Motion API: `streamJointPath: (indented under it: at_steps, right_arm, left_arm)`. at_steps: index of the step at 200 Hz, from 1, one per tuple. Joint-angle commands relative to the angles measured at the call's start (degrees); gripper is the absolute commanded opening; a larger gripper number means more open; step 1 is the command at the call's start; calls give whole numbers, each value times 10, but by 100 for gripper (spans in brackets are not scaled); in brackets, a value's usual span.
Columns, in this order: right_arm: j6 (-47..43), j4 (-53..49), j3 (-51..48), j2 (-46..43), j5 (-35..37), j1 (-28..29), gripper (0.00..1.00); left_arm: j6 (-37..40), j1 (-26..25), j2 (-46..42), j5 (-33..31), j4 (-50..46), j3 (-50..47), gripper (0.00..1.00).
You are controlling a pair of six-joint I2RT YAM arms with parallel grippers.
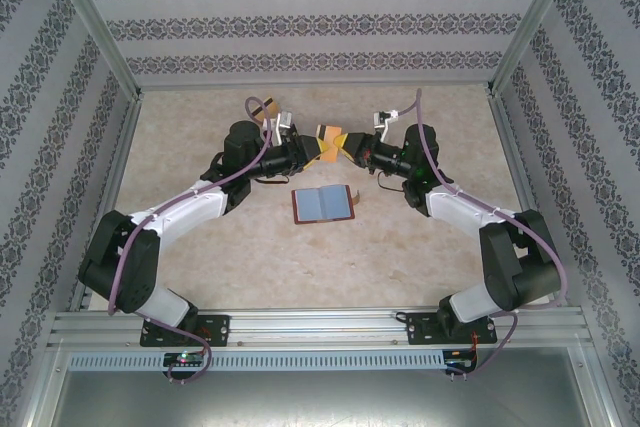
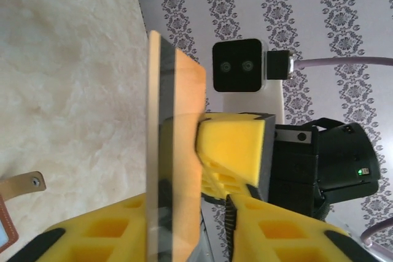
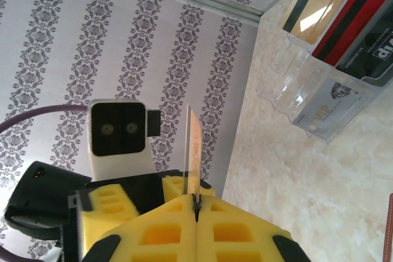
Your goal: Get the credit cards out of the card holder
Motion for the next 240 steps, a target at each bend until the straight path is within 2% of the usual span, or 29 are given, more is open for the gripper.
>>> streamJointPath:
  at_steps: [1,42,54,75,87,104,136,156,173,202,240]
  right_arm:
    - [6,30,-1,3,-3,-7,0]
    - [-8,22,-5,1,-1,-9,1]
    - [-24,-7,-4,-1,2,-10,9]
    - [-62,-48,-10,-9,12,-11,34]
    - [-88,-78,-14,-11,20,-12,47]
    - [-120,-107,-19,-7,26,-13,60]
    - [-164,-133,-31,13,34,-14,72]
    - [-200,-171,-26,25,46,-12,75]
    - [-240,-228,-10,31,69,-10,76]
    - [-312,-345,30,33,136,4,78]
    - [-333,-369,48,33,151,12,80]
  left_arm:
    - [4,2,-17,3,41,-10,27]
    - [18,2,-20,-4,27,-12,3]
    - [32,2,-24,-8,11,-10,0]
    - [90,2,-39,-30,-71,4,0]
    - [147,2,-53,-65,-148,20,0]
    - [237,2,-73,-138,-275,51,0]
    - [386,3,-95,-311,-467,119,0]
    - [458,10,-86,-376,-528,160,0]
    - [504,29,-66,-378,-552,197,0]
    - [563,81,-3,-337,-569,268,0]
    - [634,156,114,-234,-591,381,0]
